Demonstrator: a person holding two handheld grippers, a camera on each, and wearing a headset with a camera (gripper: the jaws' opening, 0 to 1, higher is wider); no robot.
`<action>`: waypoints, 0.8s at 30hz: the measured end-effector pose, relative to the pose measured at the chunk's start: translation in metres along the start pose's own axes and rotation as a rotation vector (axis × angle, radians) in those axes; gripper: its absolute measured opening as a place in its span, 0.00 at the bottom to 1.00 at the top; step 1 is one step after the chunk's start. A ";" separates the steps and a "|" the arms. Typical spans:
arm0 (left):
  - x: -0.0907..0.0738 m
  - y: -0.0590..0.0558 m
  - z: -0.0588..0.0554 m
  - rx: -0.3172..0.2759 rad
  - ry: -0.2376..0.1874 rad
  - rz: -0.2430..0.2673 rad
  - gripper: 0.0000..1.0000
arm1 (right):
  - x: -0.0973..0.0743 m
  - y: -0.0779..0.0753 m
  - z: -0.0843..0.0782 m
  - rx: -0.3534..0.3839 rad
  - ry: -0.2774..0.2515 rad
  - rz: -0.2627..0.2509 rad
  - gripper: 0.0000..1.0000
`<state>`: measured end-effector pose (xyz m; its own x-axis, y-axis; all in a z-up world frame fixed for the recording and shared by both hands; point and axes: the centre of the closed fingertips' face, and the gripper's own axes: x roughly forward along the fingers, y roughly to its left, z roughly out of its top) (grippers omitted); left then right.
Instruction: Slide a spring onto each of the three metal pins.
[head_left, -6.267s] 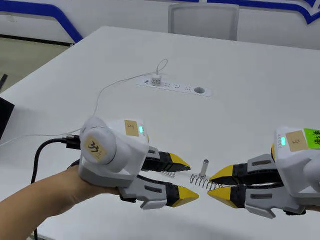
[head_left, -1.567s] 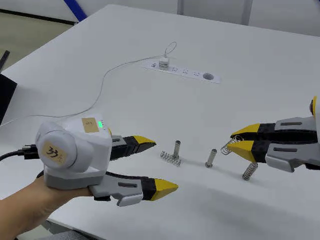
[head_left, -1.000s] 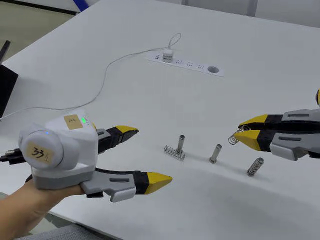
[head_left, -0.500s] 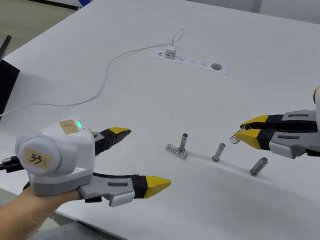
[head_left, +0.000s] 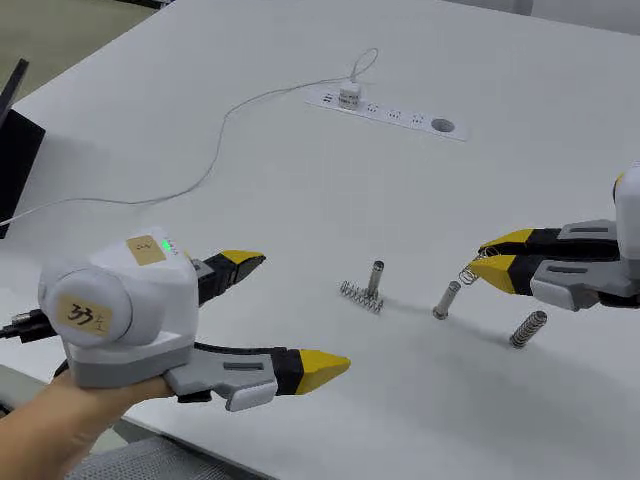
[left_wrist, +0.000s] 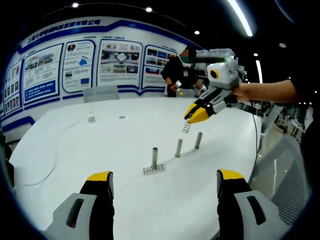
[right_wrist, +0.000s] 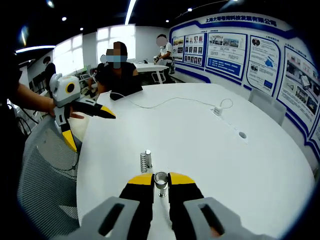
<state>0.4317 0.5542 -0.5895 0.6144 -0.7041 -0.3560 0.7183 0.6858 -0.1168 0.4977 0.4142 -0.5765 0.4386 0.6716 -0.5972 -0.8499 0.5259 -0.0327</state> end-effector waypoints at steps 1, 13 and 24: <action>0.000 0.001 -0.001 -0.002 0.001 0.001 0.87 | 0.001 -0.001 -0.001 0.008 0.001 0.000 0.11; 0.000 0.003 -0.001 -0.045 -0.003 0.002 0.87 | 0.016 -0.003 -0.014 0.013 0.045 -0.005 0.11; 0.001 0.004 -0.002 -0.063 -0.004 0.001 0.87 | 0.027 -0.001 -0.023 0.000 0.087 0.005 0.11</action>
<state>0.4343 0.5570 -0.5925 0.6165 -0.7039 -0.3528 0.6956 0.6969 -0.1747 0.5037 0.4195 -0.6110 0.4072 0.6264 -0.6647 -0.8519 0.5228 -0.0292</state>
